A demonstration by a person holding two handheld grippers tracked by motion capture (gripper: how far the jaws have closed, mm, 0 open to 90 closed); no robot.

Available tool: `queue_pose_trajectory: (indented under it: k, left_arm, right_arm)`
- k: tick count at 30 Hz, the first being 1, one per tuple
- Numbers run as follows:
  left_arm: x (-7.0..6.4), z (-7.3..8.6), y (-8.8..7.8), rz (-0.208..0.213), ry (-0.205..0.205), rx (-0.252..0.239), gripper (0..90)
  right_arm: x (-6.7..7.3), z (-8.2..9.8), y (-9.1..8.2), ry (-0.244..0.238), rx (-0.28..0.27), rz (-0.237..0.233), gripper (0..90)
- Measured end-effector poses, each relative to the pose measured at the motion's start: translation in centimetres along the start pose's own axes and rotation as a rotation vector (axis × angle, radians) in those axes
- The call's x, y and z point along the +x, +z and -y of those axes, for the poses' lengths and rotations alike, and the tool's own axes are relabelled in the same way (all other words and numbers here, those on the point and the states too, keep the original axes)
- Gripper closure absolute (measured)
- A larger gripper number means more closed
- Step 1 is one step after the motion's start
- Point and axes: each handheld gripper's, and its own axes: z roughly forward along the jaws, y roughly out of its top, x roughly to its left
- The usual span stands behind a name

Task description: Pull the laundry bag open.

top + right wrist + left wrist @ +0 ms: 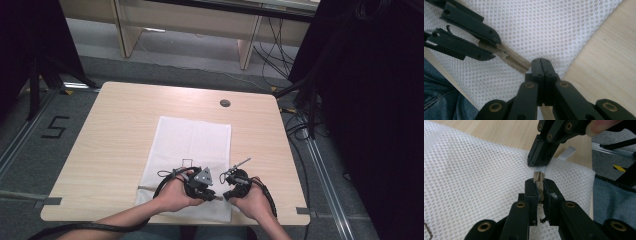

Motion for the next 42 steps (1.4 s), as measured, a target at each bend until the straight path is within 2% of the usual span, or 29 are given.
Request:
queue_pose_trajectory:
  k: [2,4,5,6,7,10,13,14,16,19,20,21,24,25,27,28,29,30,31,32,33,35,40,41,42]
  left_arm:
    - [0.1,0.0,0.0,-0.005,0.022,0.004,82.0]
    - [0.1,0.0,-0.1,-0.004,0.022,0.006,82.0]
    - [0.0,0.0,-0.1,-0.003,0.009,0.005,82.0]
    - [0.1,-0.1,-0.2,-0.003,0.022,0.008,82.0]
    - [0.0,0.0,-0.3,-0.006,0.005,0.0,82.0]
    - [0.1,0.0,-0.5,-0.006,0.019,0.0,82.0]
    - [0.1,0.1,-0.6,-0.004,0.001,-0.005,82.0]
    - [0.2,0.0,-0.6,-0.002,0.015,-0.006,82.0]
    - [0.1,0.1,-0.7,-0.003,-0.001,-0.004,82.0]
    - [0.3,0.1,-0.8,0.003,0.016,-0.004,82.0]
    - [0.2,0.1,-0.8,0.0,-0.004,-0.005,82.0]
    - [0.2,0.1,-0.9,-0.002,0.008,-0.006,82.0]
    - [0.1,0.2,-0.9,-0.005,0.002,-0.002,82.0]
    - [0.2,0.1,-1.0,-0.006,0.012,-0.001,82.0]
    - [0.1,0.2,-1.2,-0.006,-0.001,-0.006,82.0]
    - [0.2,0.2,-1.3,-0.004,0.014,-0.007,82.0]
    - [0.2,0.3,-1.3,-0.005,0.003,-0.005,82.0]
    - [0.3,0.3,-1.4,-0.005,0.012,-0.009,82.0]
    - [0.2,0.3,-1.4,-0.006,-0.007,-0.008,82.0]
    - [0.3,0.3,-1.4,-0.007,0.013,-0.009,82.0]
    - [0.2,0.3,-1.4,-0.007,-0.009,-0.011,82.0]
    - [0.3,0.3,-1.6,-0.008,0.006,-0.005,82.0]
    - [0.3,0.5,-1.7,-0.005,-0.014,-0.013,82.0]
    - [0.3,0.5,-1.8,-0.008,0.008,-0.005,82.0]
    - [0.2,0.5,-1.8,-0.009,0.011,-0.007,82.0]
  right_arm:
    - [0.0,0.0,0.0,0.004,0.003,0.001,90.0]
    - [0.0,0.0,0.0,0.002,0.005,-0.003,90.0]
    - [0.0,0.0,0.0,0.009,0.012,-0.004,90.0]
    - [0.0,0.0,0.0,0.006,0.008,-0.001,90.0]
    - [0.0,0.0,0.0,0.007,0.008,0.001,90.0]
    - [0.0,0.0,0.0,0.005,0.009,-0.001,90.0]
    - [0.0,0.0,0.0,0.002,0.008,-0.001,90.0]
    - [0.0,0.0,0.0,0.006,0.008,0.002,90.0]
    - [0.0,0.0,0.0,-0.001,0.009,0.002,90.0]
    - [0.1,0.0,0.1,0.002,0.003,0.003,90.0]
    - [0.0,0.0,0.0,-0.013,0.004,0.002,90.0]
    - [0.0,0.0,0.0,-0.013,0.003,0.002,90.0]
    - [0.1,0.0,0.0,-0.011,0.004,0.003,90.0]
    - [0.0,0.0,0.0,-0.012,0.004,0.003,90.0]
    - [0.2,0.0,0.0,-0.004,0.008,0.007,90.0]
    - [0.1,0.0,0.0,-0.007,0.006,0.006,90.0]
    - [0.1,0.0,0.0,-0.007,0.007,0.005,90.0]
    - [0.1,0.0,0.0,-0.006,0.008,0.005,90.0]
    - [0.0,0.0,0.0,-0.015,0.003,0.003,90.0]
    - [0.0,0.0,0.0,-0.011,0.005,0.004,90.0]
    - [0.0,0.0,0.1,-0.008,-0.001,0.001,90.0]
    - [0.0,0.0,0.0,-0.014,0.004,0.001,90.0]
    - [0.0,0.0,0.0,-0.016,0.004,0.003,90.0]
    - [0.0,0.0,0.0,-0.017,0.004,0.003,90.0]
    - [0.0,0.0,0.0,-0.016,0.004,0.004,90.0]
